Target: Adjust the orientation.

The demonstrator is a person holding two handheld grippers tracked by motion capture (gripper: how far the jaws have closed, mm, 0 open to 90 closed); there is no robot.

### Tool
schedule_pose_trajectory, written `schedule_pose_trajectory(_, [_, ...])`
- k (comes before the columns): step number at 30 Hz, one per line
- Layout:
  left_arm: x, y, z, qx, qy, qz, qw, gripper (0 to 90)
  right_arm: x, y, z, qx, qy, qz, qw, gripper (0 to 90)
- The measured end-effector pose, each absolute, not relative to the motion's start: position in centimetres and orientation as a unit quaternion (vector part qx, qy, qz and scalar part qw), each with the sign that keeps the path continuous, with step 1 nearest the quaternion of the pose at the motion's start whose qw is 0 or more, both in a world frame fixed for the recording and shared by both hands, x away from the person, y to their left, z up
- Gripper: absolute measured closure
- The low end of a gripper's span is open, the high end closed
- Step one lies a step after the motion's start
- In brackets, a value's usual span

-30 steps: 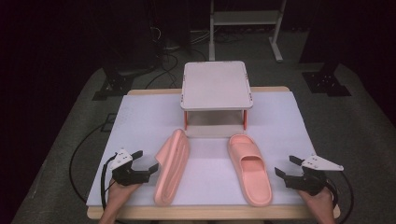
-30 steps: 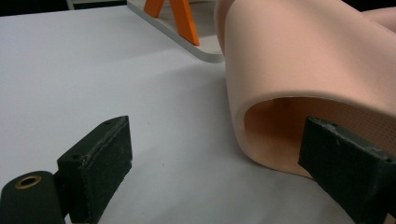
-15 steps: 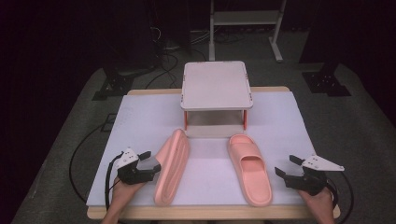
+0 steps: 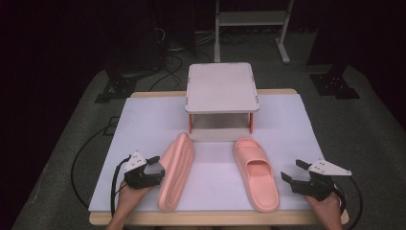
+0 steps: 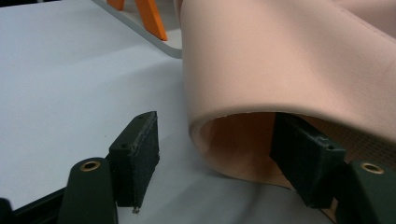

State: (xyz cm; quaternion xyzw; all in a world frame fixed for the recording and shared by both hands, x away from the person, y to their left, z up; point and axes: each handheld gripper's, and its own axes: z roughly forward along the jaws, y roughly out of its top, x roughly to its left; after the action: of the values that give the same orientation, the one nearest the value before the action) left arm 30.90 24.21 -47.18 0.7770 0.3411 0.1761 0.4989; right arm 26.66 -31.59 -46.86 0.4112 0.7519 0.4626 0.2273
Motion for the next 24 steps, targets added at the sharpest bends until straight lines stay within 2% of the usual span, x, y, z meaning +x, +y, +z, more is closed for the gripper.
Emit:
schedule_pose_trajectory(16, [30.92,23.94,-47.00,0.772,0.340,0.176,0.508,44.8,26.77,-31.46,-47.00,0.409,0.756,0.460,0.225,21.2])
schedule_pose_trajectory(24, [31.03,23.56,-46.88,0.775,0.337,0.181,0.504,47.6,26.82,-31.43,-47.06,0.409,0.757,0.459,0.222,21.2])
